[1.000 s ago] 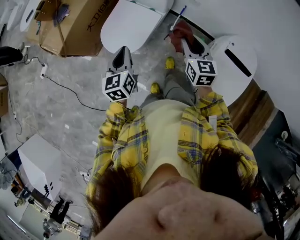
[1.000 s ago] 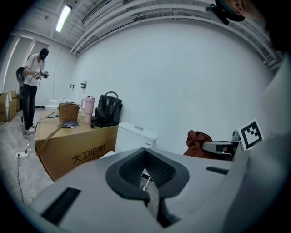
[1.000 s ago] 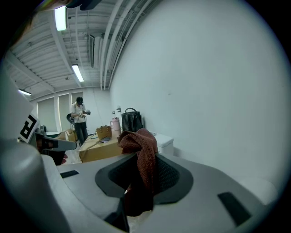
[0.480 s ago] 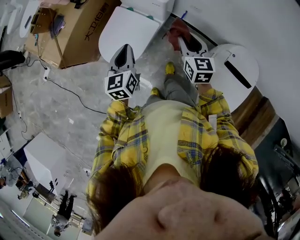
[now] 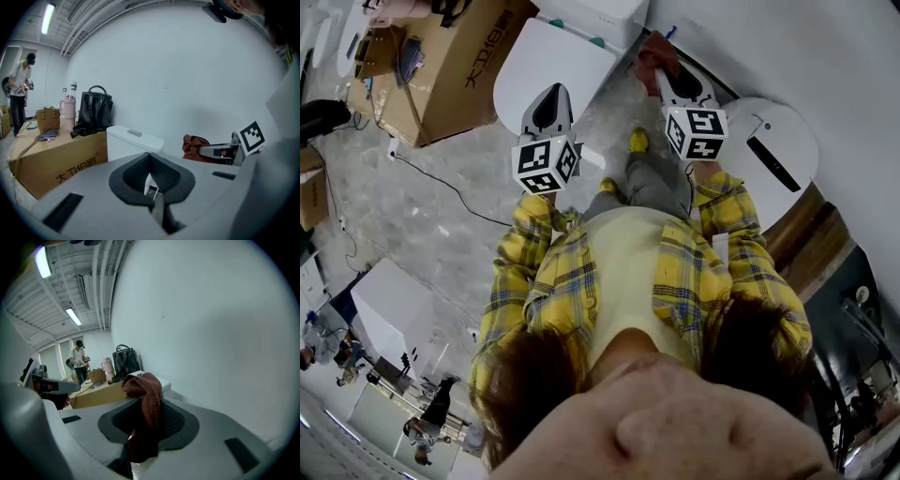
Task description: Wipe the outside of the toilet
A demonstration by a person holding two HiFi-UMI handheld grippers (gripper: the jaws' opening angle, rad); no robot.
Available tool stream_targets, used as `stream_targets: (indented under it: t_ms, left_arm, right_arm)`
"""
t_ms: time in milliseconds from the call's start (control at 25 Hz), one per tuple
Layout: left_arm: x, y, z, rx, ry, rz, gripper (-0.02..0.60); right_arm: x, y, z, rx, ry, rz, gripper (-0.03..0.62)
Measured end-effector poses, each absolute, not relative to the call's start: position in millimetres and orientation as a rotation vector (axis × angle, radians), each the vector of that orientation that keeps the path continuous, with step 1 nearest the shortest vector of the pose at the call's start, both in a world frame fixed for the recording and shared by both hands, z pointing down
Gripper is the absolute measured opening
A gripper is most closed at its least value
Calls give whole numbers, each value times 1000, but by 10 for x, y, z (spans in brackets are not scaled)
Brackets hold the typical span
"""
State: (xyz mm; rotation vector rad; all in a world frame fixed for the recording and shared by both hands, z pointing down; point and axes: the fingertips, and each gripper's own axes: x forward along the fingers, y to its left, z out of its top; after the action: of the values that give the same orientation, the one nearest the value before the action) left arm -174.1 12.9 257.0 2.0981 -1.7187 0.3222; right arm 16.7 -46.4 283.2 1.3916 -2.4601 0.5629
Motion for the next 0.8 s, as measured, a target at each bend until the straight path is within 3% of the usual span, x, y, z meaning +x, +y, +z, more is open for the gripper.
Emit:
stream_targets:
  t_ms: [800]
  left_arm:
    - [-1526, -487, 2984, 2068, -1696, 420, 3]
  right_arm:
    - [-73, -1241, 3259, 1302, -2511, 612, 123]
